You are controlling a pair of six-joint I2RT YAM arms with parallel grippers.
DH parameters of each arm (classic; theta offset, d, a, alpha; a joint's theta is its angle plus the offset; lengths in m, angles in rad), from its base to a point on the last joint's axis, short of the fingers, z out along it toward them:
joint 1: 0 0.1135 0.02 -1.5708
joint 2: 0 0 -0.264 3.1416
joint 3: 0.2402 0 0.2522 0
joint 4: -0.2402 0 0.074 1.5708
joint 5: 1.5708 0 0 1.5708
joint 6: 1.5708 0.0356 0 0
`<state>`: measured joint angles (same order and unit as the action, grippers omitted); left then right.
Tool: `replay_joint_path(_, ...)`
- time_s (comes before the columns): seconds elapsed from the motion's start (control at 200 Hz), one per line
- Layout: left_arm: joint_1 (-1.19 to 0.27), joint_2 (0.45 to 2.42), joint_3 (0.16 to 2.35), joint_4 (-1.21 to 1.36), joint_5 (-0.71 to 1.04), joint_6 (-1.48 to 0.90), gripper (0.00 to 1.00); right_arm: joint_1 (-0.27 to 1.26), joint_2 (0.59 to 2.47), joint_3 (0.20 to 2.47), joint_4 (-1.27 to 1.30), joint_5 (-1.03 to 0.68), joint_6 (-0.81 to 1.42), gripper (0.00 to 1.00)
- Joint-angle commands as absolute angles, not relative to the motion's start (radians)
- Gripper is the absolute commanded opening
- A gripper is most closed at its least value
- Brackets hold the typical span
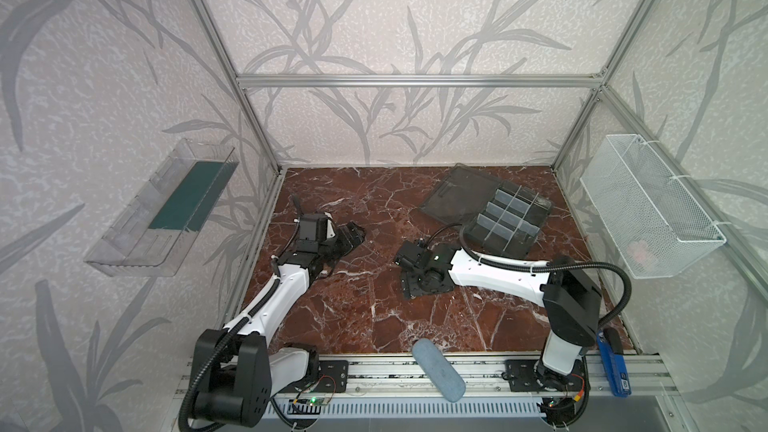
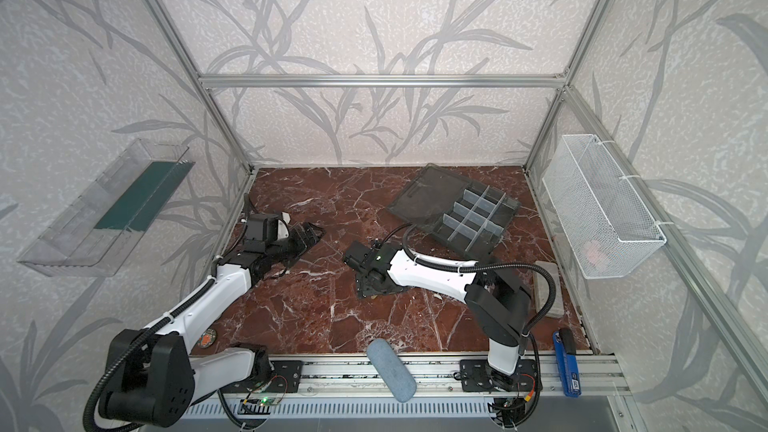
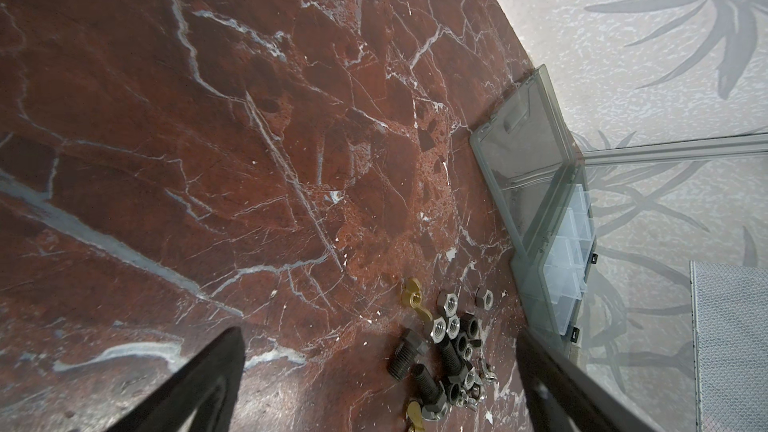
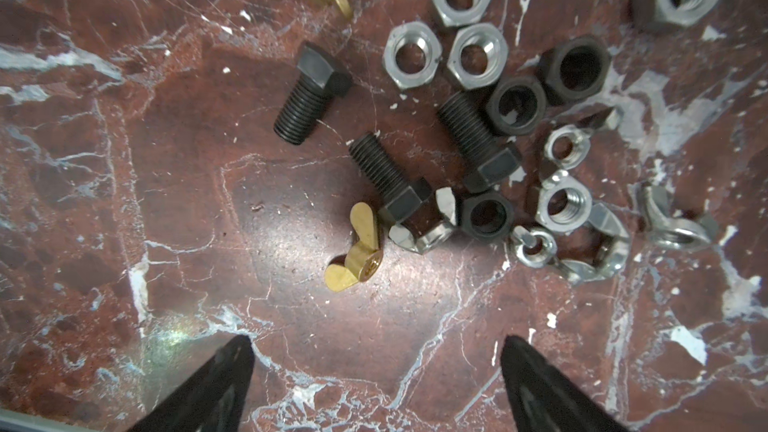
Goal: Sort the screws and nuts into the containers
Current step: 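Move the right gripper over the pile of bolts and nuts, then lower the right gripper and close it on the brass wing nut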
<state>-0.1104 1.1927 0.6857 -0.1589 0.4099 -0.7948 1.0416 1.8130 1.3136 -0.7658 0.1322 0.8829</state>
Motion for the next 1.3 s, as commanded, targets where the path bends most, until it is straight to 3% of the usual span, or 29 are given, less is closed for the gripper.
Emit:
replay_joint_path(0.0, -0.112, 1.185, 0.712, -0.177, 0.416, -0.779, 1.00, 1.046, 1.830, 1.347, -0.791, 0.129, 0.904, 0.91)
replay_joint_path(0.815, -0.112, 1.214, 0.737, -0.219, 0.413, -0.738, 1.00, 1.032, 1.933, 1.359, -0.713, 0.042, 0.895, 0.76)
replay_joint_path(1.295, -0.112, 1.249, 0.772, -0.235, 0.426, -0.719, 1.00, 0.967, 1.965, 1.354, -0.675, 0.011, 0.901, 0.73)
